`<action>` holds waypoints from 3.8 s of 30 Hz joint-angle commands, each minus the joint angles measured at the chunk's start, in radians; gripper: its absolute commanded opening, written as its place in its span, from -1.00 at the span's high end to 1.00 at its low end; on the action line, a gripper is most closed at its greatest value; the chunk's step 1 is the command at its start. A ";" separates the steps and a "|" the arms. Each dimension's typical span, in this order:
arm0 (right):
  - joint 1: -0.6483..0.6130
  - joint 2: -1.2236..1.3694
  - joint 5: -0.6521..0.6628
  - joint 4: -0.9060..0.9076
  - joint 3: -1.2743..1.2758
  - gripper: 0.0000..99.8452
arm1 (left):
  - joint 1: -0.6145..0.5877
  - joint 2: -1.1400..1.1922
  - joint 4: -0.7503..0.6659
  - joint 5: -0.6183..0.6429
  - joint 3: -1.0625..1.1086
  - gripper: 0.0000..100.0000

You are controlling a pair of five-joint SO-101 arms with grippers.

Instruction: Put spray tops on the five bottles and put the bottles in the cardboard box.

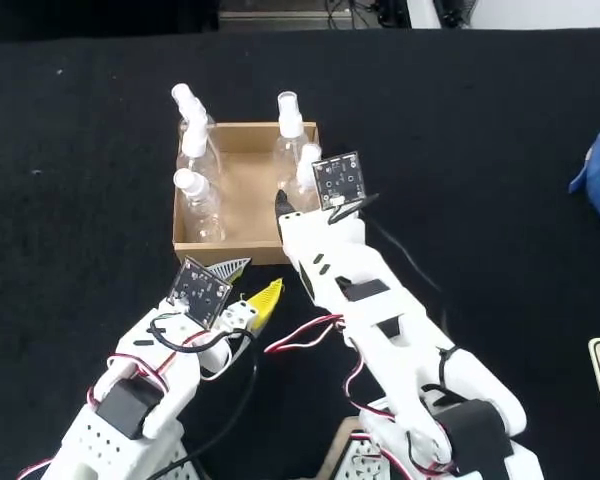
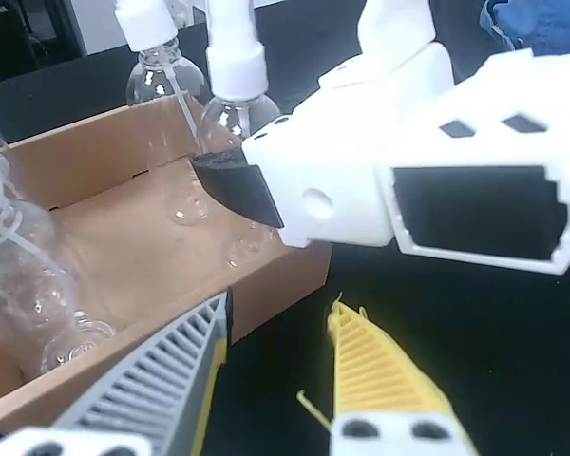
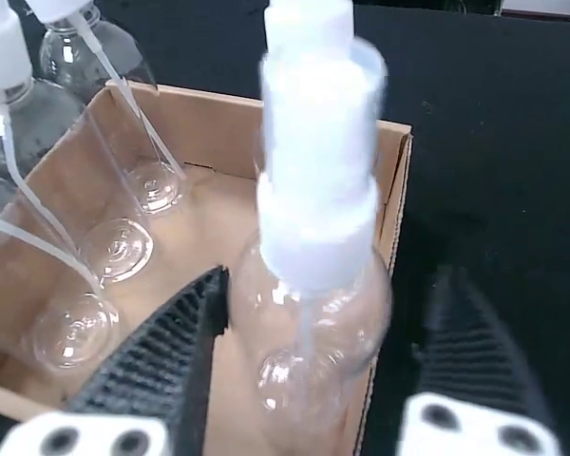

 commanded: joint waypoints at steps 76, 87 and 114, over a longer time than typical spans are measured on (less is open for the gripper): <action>-0.035 -0.522 -0.011 0.259 0.090 0.05 | 0.001 -0.009 -0.028 -0.005 -0.008 0.94; -0.029 -0.780 -0.011 0.431 0.096 0.06 | -0.001 -0.008 -0.175 -0.008 0.084 0.94; 0.311 -1.532 0.063 0.977 0.240 0.98 | -0.116 -0.011 0.351 -0.003 -0.197 0.94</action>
